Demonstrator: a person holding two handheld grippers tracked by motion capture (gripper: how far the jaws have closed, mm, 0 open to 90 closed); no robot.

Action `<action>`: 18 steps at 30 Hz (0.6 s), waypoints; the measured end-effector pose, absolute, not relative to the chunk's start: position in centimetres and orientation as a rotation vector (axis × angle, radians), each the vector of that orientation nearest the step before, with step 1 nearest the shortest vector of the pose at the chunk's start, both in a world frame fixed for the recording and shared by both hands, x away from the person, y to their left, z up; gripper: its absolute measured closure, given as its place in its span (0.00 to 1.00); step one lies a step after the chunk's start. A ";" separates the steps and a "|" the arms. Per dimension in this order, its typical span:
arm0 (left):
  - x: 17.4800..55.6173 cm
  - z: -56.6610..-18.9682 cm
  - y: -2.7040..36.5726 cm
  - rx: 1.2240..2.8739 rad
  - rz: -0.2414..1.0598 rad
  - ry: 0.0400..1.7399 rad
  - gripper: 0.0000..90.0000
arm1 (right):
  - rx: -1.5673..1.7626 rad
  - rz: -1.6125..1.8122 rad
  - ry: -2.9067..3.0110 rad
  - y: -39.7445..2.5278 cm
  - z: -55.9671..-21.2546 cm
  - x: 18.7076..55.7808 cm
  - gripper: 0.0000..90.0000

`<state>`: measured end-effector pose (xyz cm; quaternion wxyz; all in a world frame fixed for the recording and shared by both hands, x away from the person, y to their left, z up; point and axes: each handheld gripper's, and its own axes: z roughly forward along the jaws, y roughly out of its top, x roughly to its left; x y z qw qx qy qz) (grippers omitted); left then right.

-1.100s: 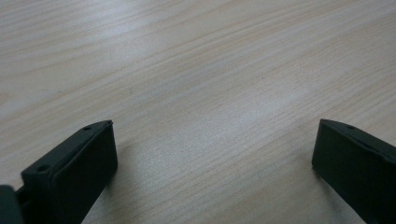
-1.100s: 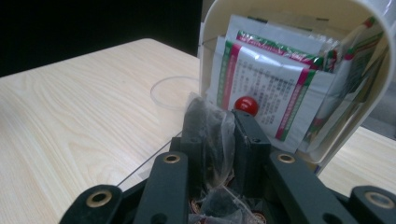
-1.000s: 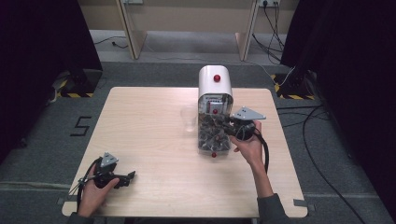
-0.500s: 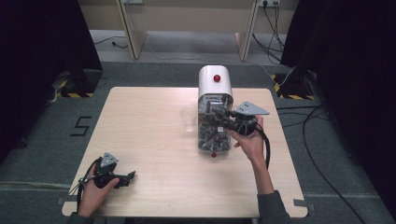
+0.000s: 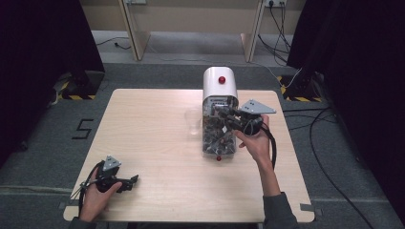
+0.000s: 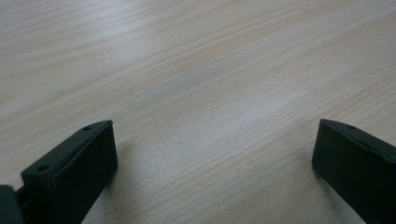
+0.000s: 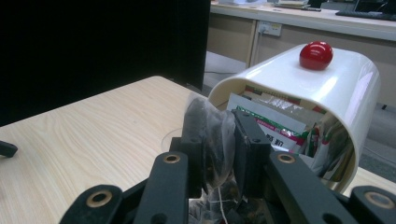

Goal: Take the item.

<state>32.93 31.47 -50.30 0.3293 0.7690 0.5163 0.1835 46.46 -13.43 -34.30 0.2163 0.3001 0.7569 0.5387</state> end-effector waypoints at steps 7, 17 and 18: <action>32.9 -50.3 31.5 2.011 0.480 1.351 0.00 | 0.820 1.509 2.091 -13.0 -33.5 46.4 0.85; 32.9 -50.3 31.5 2.012 0.480 1.351 0.00 | 0.783 1.507 2.106 -11.8 -32.5 46.4 0.85; 32.9 -50.3 31.5 2.012 0.480 1.351 0.00 | 0.780 1.502 2.108 -11.7 -32.4 46.5 0.85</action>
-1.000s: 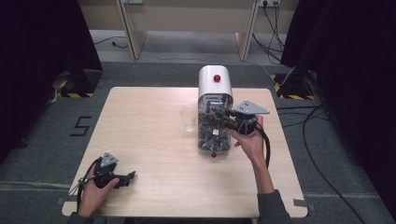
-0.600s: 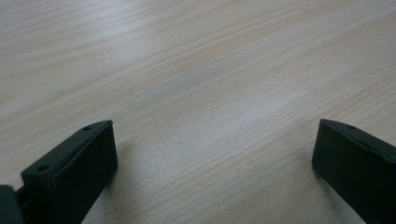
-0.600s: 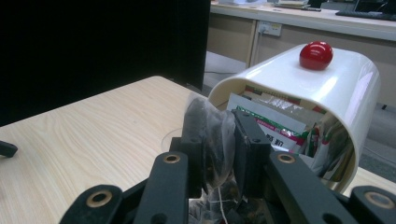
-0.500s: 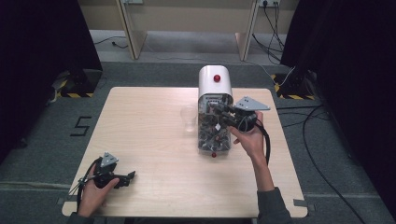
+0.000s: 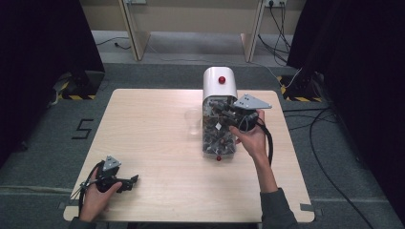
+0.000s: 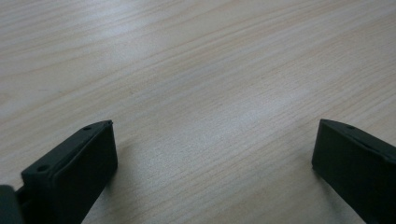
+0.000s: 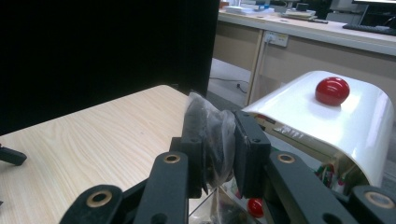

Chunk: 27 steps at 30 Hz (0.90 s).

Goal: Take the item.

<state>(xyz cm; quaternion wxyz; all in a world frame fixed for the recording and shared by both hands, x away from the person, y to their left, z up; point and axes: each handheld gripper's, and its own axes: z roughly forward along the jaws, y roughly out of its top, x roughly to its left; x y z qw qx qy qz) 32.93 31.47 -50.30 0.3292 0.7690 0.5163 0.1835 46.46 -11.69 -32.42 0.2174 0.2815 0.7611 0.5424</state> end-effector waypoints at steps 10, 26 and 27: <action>32.9 -50.3 31.5 2.013 0.480 1.351 0.00 | 0.743 1.500 2.117 -10.5 -31.6 46.7 0.85; 32.9 -50.3 31.5 2.014 0.481 1.349 0.00 | 0.703 1.472 2.162 -7.8 -30.9 47.6 0.85; 32.9 -50.3 31.5 2.014 0.481 1.349 0.00 | 0.700 1.467 2.163 -7.6 -30.9 47.7 0.85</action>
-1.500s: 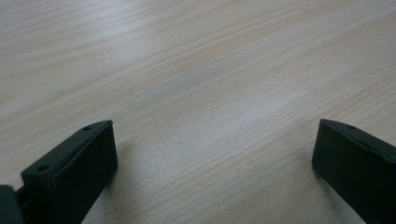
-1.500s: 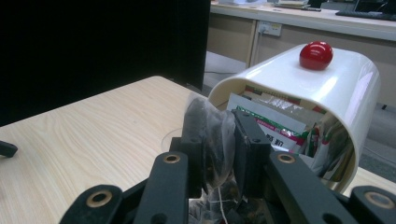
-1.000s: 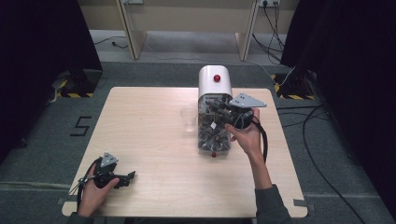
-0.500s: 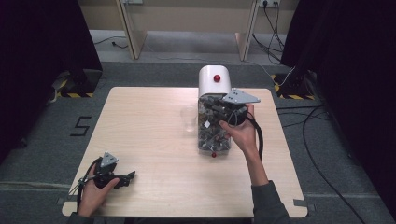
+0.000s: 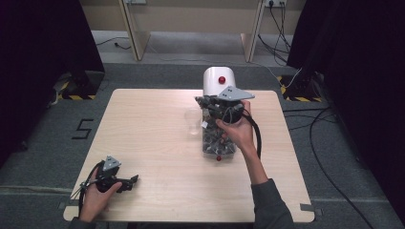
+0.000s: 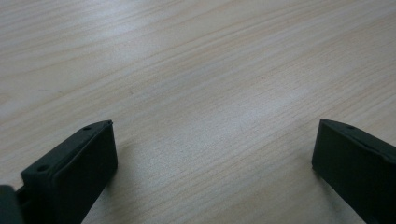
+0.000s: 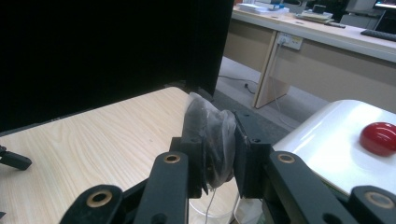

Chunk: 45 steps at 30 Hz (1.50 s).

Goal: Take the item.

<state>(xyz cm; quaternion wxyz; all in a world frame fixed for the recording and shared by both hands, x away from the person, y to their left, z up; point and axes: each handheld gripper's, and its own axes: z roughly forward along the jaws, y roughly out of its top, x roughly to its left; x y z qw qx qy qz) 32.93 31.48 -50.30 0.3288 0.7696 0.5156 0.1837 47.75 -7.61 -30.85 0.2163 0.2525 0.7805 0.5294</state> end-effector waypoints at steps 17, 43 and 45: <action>32.9 -50.3 31.5 2.013 0.481 1.349 0.00 | 0.701 1.421 2.203 -4.9 -30.7 49.4 0.85; 32.9 -50.3 31.5 2.015 0.481 1.349 0.00 | 0.734 1.303 2.241 -2.6 -32.4 52.0 0.85; 32.9 -50.3 31.5 2.015 0.481 1.349 0.00 | 0.738 1.290 2.248 -2.5 -32.6 52.1 0.85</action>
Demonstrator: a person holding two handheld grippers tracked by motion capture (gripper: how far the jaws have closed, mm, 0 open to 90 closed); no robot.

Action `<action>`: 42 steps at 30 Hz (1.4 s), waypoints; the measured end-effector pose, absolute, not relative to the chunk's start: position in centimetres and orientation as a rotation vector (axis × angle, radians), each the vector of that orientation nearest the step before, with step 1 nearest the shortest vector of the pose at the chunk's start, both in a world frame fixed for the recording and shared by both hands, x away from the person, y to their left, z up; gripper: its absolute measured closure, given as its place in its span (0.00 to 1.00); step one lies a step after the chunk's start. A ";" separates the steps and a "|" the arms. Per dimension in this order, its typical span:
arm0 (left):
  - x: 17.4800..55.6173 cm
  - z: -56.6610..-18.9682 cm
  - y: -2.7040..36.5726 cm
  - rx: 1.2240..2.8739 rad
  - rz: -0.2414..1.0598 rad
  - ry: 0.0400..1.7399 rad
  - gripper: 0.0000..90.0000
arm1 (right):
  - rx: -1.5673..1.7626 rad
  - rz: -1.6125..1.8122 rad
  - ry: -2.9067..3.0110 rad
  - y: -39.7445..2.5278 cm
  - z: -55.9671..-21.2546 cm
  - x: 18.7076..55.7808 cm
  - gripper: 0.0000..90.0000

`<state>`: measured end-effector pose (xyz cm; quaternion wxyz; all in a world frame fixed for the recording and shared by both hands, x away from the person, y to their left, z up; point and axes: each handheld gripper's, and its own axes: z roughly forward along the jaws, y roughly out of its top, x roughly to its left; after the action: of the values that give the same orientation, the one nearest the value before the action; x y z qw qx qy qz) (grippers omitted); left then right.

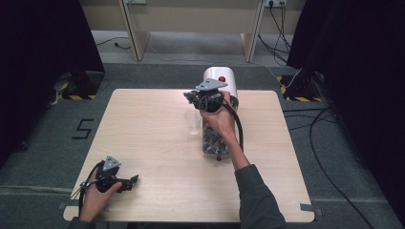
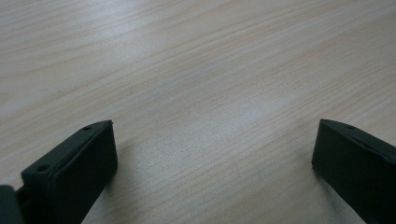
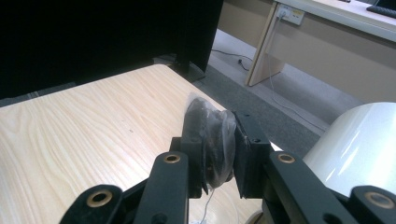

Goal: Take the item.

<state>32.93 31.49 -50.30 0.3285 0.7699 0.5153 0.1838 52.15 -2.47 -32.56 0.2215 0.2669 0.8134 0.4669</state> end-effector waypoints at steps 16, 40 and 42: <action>32.9 -50.3 31.5 2.016 0.482 1.349 0.00 | 0.719 1.206 2.269 -1.4 -33.9 52.8 0.85; 32.9 -50.3 31.5 2.014 0.481 1.349 0.00 | 0.697 1.071 2.315 -0.5 -36.7 53.2 0.85; 32.9 -50.3 31.5 2.014 0.481 1.349 0.00 | 0.704 1.058 2.319 -0.4 -36.9 53.1 0.85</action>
<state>32.93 31.48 -50.30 0.3289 0.7696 0.5156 0.1837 53.09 -0.44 -36.91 0.2459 0.2580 0.8500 0.3878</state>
